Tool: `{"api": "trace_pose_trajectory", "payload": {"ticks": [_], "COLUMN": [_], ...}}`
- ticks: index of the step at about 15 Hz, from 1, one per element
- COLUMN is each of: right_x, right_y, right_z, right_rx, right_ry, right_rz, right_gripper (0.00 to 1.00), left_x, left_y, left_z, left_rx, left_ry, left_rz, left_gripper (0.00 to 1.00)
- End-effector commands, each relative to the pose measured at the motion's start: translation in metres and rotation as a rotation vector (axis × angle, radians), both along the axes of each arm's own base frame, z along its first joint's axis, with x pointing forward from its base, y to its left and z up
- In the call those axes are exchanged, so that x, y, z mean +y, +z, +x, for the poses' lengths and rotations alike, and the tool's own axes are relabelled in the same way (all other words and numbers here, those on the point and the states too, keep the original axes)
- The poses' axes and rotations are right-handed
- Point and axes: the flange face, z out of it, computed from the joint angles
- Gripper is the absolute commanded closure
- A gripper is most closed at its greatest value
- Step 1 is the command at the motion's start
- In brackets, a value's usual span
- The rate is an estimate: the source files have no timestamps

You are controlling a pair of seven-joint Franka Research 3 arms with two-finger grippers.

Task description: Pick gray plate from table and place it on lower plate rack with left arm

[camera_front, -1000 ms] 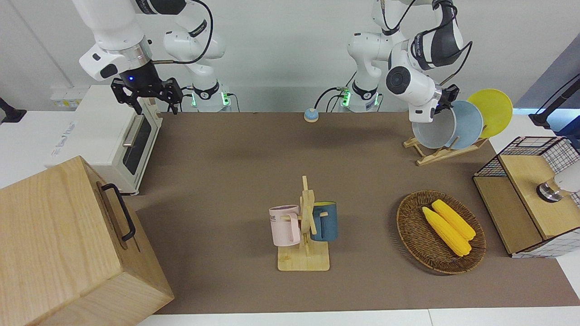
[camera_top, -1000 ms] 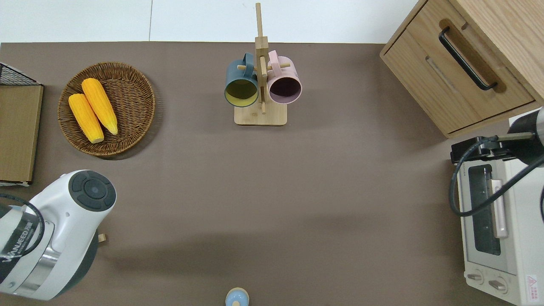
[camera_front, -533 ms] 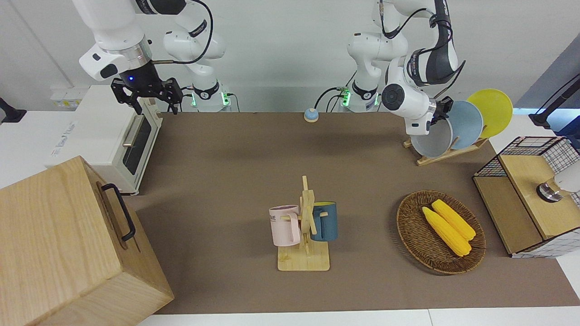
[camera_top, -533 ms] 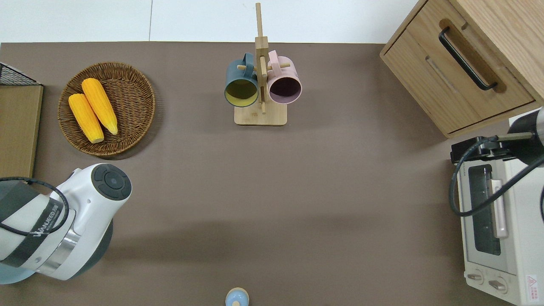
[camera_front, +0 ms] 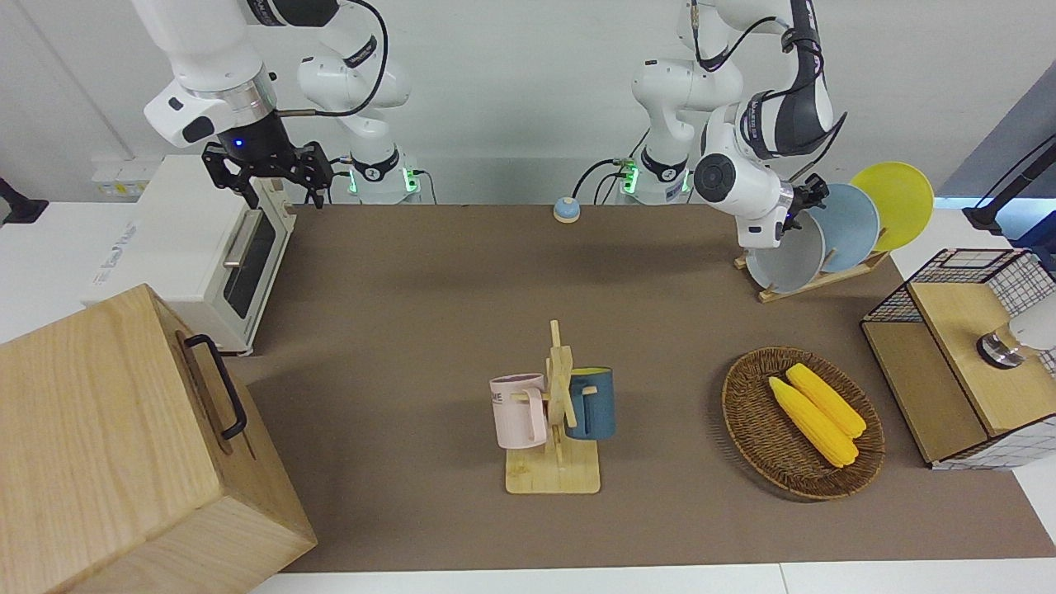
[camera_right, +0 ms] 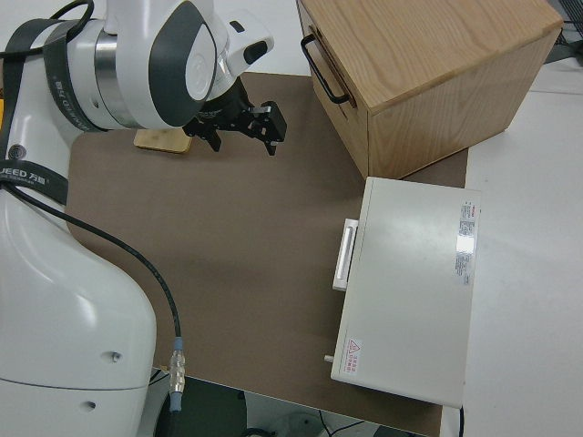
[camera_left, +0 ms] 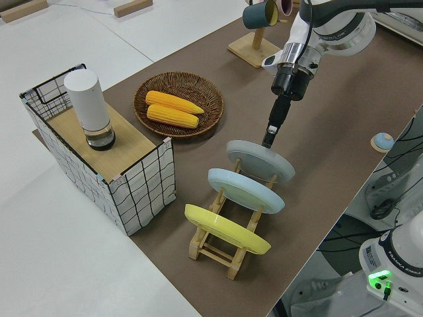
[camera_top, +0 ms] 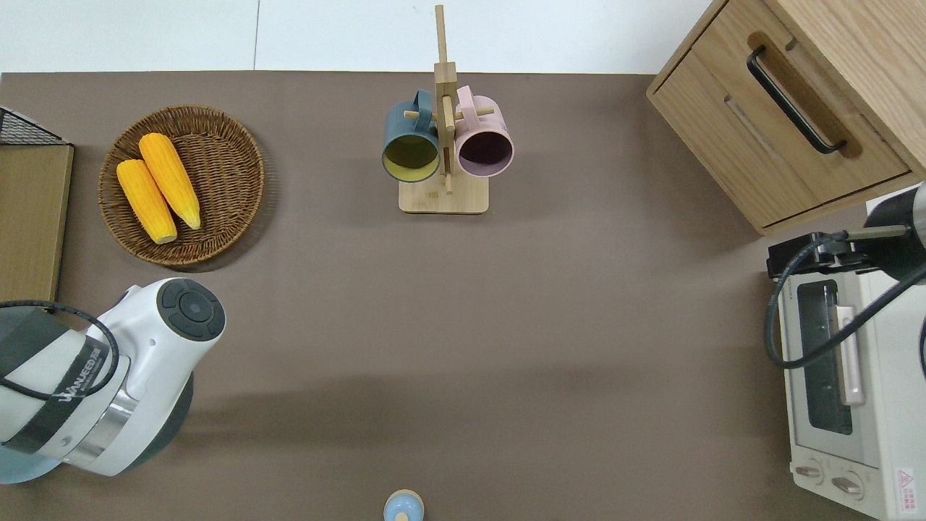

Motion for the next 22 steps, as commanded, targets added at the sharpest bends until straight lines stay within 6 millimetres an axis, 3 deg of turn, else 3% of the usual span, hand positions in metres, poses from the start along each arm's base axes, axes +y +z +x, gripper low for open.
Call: {"api": "trace_pose_trajectory", "payload": {"ticks": [1,6,9,11,14,17,22], "right_x": [0.001,0.001,0.001,0.001,0.001,0.001,0.001], "right_y": [0.001,0.001,0.001,0.001,0.001,0.001,0.001], "right_z": [0.000,0.000,0.000,0.000,0.000,0.000,0.000], "right_rx": [0.003,0.003,0.003,0.003,0.003,0.003,0.003], "right_ry": [-0.003,-0.003,-0.003,-0.003,-0.003,-0.003,-0.003], "right_rz": [0.004,0.004,0.004,0.003,0.003,0.004,0.004], "right_gripper": [0.017,0.017,0.017,0.017,0.017,0.017,0.017], "left_x": [0.001,-0.005,-0.015,-0.027,-0.049,-0.073,-0.087], "left_y": [0.000,0.033,0.081,0.127,0.162,0.180,0.214], "left_z": [0.002,0.004,0.017,0.023,0.025,0.027,0.036], "left_rx": [-0.004,0.005,0.051,0.006,-0.009,0.001,-0.025], "left_ry": [-0.019,-0.043,-0.070,-0.006,-0.044,-0.121,-0.313], "left_rz": [0.015,-0.056,-0.196,-0.378,-0.602,-0.802,-1.021], "left_gripper": [0.00,0.00,0.00,0.00,0.00,0.00,0.00]}}
